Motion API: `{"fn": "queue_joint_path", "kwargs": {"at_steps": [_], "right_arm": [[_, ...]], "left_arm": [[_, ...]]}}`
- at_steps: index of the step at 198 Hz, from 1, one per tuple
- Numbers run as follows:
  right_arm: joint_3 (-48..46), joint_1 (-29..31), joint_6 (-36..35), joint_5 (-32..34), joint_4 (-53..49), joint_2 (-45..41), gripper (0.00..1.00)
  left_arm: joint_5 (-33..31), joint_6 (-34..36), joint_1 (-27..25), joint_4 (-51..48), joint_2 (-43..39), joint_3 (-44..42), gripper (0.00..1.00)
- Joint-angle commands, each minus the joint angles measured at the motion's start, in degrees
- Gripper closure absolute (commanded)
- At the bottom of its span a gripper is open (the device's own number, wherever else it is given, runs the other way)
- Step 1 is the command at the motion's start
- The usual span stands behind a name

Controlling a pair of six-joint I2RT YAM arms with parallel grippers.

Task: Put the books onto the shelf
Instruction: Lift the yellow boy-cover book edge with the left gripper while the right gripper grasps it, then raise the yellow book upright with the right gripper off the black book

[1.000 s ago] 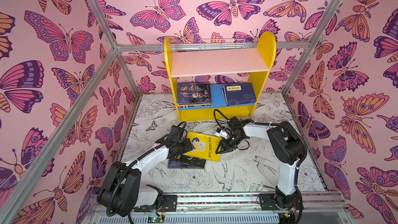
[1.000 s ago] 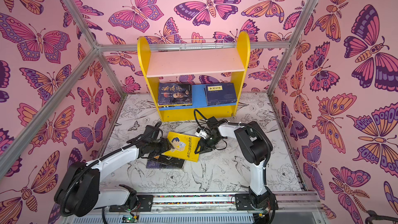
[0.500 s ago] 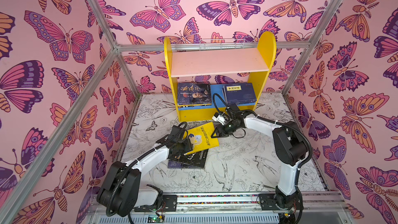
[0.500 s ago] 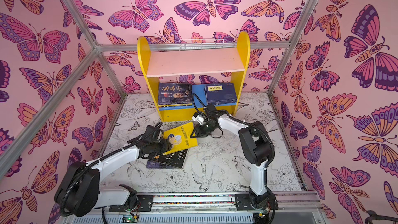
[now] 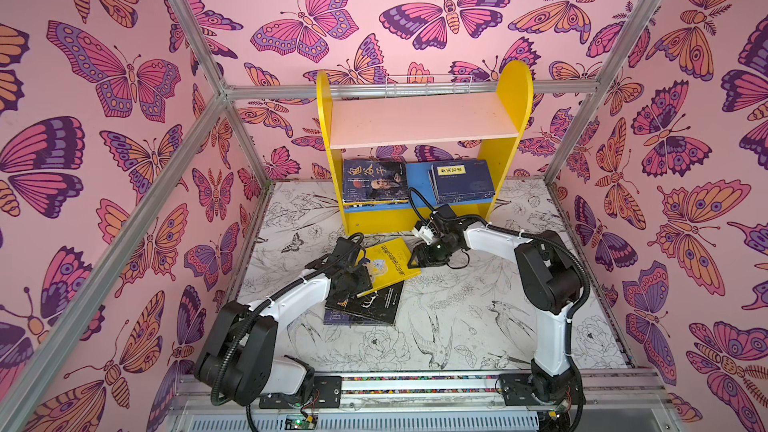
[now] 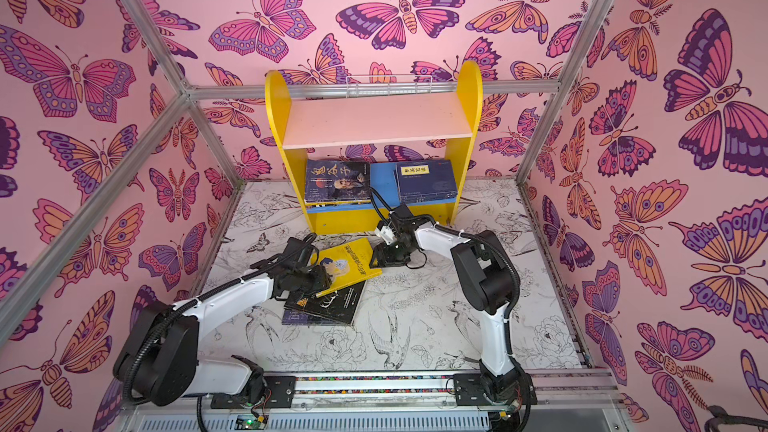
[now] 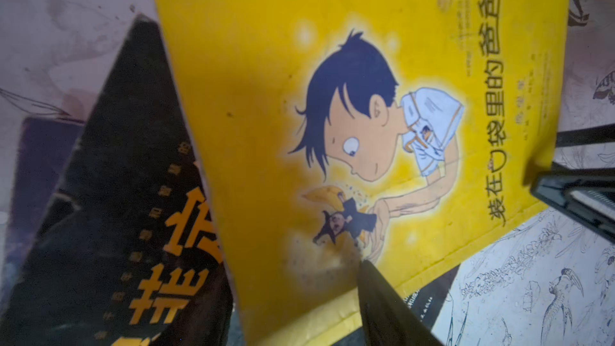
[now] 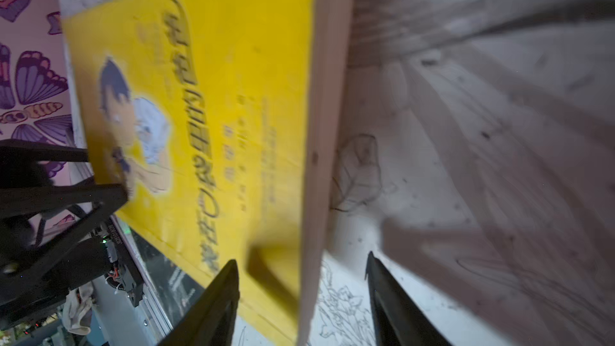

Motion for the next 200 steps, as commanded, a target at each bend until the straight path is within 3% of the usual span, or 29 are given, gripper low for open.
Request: {"fn": "queue_joint_path", "kwargs": {"at_steps": [1, 31, 74, 103, 148, 200], "right_arm": [[-2.47, -1.07, 0.81, 0.78, -0.74, -1.65, 0.39], [-6.78, -2.1, 2.14, -8.78, 3.4, -1.27, 0.43], [-10.19, -2.18, 10.06, -20.85, 14.61, 1.62, 0.5], [-10.01, -2.62, 12.57, -22.33, 16.53, 2.7, 0.49], [-12.92, -4.29, 23.31, -22.93, 29.78, 3.22, 0.49], [-15.65, -4.88, 28.53, -25.12, 38.3, -0.22, 0.64]], "left_arm": [[0.07, 0.8, -0.23, -5.89, 5.3, -3.58, 0.4], [-0.01, 0.87, -0.23, -5.89, 5.08, -3.72, 0.41], [-0.02, 0.91, -0.23, -5.86, 5.05, -3.87, 0.41], [-0.24, 0.98, -0.23, -5.74, 4.37, -4.08, 0.42], [-0.65, 1.17, -0.22, -5.76, 3.78, -4.23, 0.42], [-0.9, 1.41, -0.23, -5.76, 3.89, -4.15, 0.42]]}}
